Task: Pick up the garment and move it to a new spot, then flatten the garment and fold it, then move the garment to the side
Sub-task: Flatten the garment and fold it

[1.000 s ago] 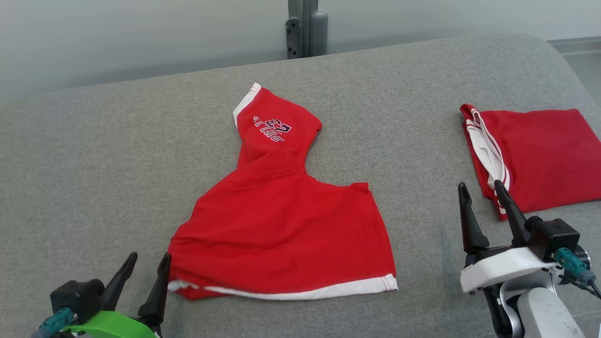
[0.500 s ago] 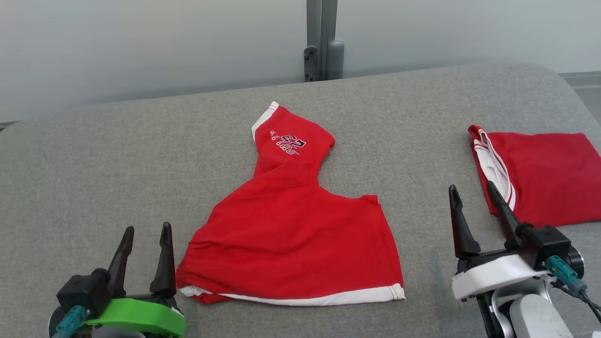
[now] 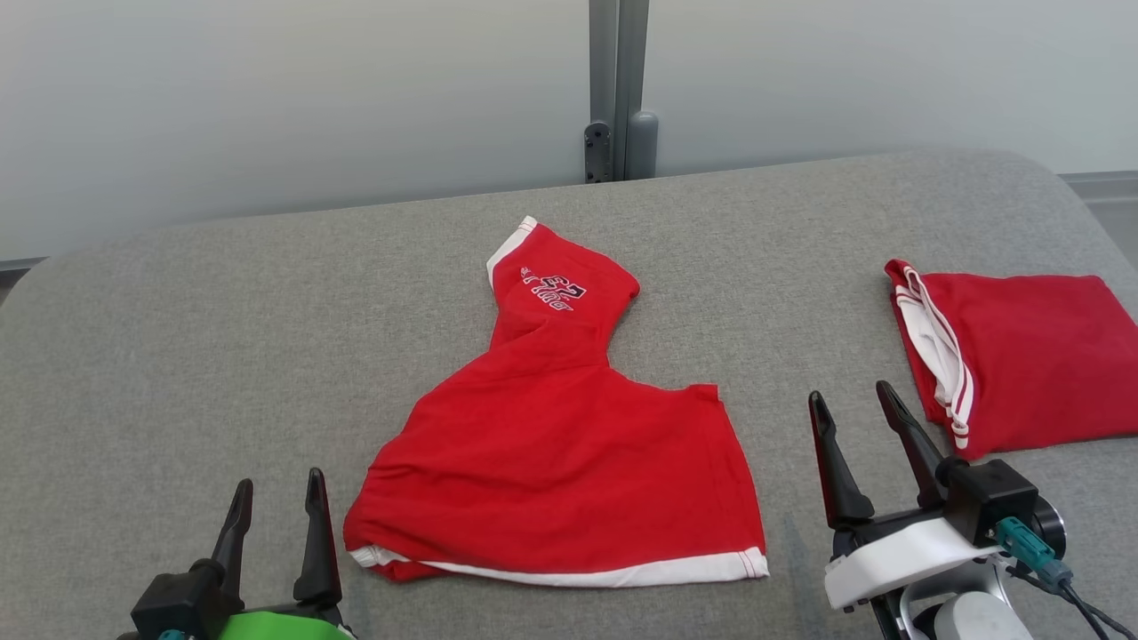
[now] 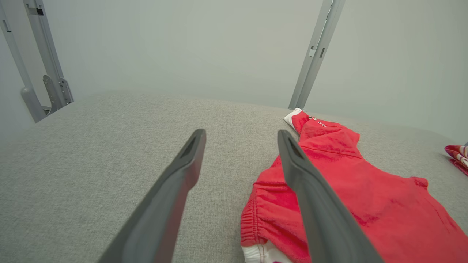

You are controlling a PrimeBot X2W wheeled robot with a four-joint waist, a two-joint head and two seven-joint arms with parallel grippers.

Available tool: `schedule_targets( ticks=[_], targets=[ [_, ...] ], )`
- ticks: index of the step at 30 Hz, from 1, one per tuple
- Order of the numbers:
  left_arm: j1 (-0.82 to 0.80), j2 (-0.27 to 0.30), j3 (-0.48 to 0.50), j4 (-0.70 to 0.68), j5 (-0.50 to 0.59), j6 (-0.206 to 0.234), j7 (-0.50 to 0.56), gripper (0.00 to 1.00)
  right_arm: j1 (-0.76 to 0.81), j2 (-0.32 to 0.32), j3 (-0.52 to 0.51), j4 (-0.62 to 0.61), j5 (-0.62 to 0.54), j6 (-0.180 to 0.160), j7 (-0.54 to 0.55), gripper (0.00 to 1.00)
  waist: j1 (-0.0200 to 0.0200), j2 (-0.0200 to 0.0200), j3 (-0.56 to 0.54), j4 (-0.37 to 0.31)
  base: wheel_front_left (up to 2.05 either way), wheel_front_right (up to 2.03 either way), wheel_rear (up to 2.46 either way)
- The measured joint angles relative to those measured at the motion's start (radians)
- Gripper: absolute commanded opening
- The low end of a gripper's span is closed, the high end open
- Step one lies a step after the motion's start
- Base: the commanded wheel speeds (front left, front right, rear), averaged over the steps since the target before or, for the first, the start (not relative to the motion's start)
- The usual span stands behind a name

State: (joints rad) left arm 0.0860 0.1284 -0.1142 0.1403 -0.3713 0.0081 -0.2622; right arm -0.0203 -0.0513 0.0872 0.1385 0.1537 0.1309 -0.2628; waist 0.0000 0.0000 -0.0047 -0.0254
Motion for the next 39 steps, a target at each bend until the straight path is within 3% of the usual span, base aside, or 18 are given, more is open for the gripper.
schedule_targets(
  ticks=[16, 26, 39],
  targets=[
    [0.005, -0.045, 0.059, 0.054, 0.074, -0.07, 0.0, 1.0, 0.013, -0.008, 0.047, 0.031, -0.009, 0.0, 0.0, 1.0, 0.0, 0.0, 0.028, -0.006, 0.0, 0.0, 0.0],
    [-0.016, -0.06, 0.071, 0.066, 0.09, -0.089, 0.0, 1.0, 0.098, -0.069, 0.173, 0.127, 0.039, 0.0, 0.011, 1.0, 0.0, 0.0, 0.08, -0.008, 0.0, 0.0, 0.0],
    [-0.044, -0.07, 0.083, 0.093, 0.111, -0.106, 0.0, 1.0, 0.012, -0.085, 0.294, 0.309, 0.087, 0.0, 0.009, 1.0, 0.0, 0.0, 0.114, 0.028, 0.0, 0.0, 0.0]
  ],
)
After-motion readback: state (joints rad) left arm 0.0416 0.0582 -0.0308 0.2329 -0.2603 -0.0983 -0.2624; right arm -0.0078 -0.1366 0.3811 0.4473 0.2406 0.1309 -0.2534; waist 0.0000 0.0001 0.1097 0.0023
